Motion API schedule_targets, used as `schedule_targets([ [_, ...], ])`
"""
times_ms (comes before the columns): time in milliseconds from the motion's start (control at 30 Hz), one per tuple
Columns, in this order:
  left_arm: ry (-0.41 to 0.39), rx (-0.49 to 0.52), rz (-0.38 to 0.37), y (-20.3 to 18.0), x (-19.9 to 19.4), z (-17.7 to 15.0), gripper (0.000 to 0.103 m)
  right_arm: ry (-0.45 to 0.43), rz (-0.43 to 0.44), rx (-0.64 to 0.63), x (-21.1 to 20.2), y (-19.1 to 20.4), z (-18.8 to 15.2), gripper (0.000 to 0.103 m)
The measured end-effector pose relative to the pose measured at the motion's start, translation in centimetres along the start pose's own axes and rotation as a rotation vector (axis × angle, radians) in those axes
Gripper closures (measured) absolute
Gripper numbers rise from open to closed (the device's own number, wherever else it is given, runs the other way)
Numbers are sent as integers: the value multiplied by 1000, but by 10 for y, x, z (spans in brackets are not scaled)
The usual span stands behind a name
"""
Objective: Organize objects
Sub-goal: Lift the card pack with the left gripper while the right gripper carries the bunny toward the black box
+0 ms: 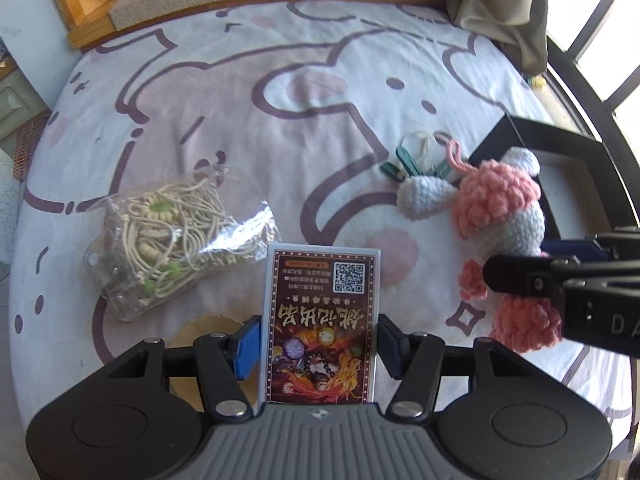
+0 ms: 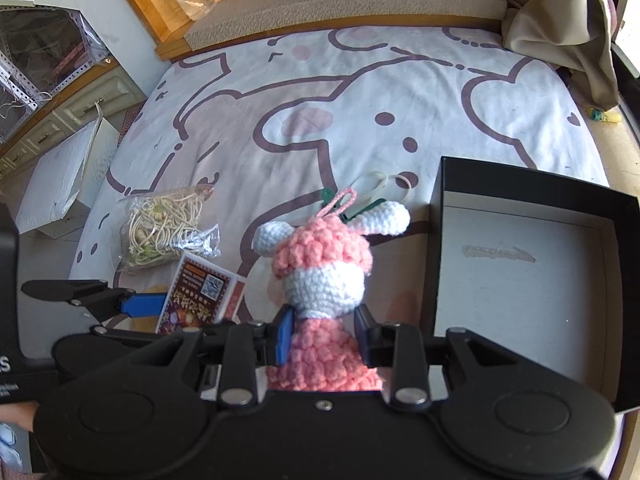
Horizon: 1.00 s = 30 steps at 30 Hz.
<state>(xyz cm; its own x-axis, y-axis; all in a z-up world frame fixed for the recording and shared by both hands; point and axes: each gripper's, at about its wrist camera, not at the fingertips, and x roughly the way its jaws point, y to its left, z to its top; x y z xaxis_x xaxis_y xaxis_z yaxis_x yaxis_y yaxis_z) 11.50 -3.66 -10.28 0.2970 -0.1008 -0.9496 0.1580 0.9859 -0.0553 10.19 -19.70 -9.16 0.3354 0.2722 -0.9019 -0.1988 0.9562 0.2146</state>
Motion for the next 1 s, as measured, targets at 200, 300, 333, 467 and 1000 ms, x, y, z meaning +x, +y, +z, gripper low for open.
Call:
schedule_targets([
  [200,-70,-40,2,7,-29,-1,44,-41,-9,8,-18,2,-4,70],
  [300,-101,-58,5,10,-42,-2,44,-62,-13,16,-27,2,-7,70],
  [333,-112,-63,6,10,-47,-3,44,-70,-14,19,-31,2,-8,70],
  [467,-149,-83,10,13,-62,-9,44,-111,-12,30,-44,3,-13,70],
  [1000,-278,-136,14,17,-115,-27,44,-242,-8,50,-85,5,-32,70],
])
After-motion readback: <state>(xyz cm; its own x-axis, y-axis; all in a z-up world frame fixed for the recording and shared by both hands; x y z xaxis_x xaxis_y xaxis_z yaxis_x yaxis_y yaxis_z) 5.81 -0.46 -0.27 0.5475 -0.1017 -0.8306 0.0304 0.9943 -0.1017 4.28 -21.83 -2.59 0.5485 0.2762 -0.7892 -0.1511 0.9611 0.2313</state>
